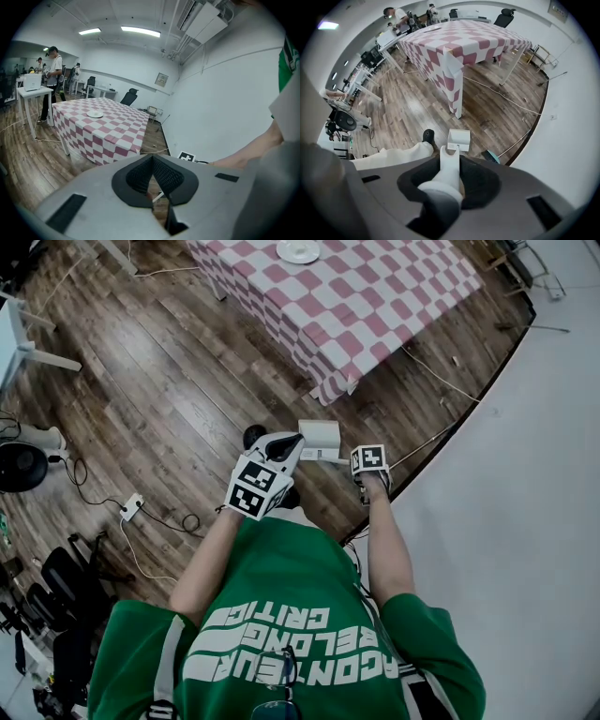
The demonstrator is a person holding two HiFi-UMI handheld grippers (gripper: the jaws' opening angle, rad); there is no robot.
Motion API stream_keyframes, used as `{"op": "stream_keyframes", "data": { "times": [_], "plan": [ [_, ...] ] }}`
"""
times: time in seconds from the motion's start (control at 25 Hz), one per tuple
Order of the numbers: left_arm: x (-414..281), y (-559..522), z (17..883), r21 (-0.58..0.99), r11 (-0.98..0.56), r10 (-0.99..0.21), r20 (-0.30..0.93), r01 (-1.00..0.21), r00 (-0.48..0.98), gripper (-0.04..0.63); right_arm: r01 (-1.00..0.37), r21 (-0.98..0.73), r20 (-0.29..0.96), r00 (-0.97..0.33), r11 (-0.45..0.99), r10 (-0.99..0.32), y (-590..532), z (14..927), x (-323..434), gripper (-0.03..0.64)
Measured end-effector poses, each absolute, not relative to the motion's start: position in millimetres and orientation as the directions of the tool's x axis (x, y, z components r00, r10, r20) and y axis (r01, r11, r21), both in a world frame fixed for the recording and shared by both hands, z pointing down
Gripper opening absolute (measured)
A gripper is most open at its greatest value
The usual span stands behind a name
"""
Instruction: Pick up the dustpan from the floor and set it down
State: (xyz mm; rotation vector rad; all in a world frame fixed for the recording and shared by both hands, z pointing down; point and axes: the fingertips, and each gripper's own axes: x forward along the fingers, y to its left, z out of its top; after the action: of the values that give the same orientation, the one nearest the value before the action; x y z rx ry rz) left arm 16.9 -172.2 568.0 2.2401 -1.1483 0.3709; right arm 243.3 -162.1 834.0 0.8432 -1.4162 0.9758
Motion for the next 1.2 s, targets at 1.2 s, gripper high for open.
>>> {"op": "stream_keyframes", "data": {
  "times": [1.2],
  "plan": [
    [-12, -169, 571, 0.399, -0.333, -0.703, 0.499, -0.855, 0.506, -0.006, -0.919, -0.022, 1.0, -0.026, 0.393, -0.004, -139, 834, 243, 0.109]
  ]
}}
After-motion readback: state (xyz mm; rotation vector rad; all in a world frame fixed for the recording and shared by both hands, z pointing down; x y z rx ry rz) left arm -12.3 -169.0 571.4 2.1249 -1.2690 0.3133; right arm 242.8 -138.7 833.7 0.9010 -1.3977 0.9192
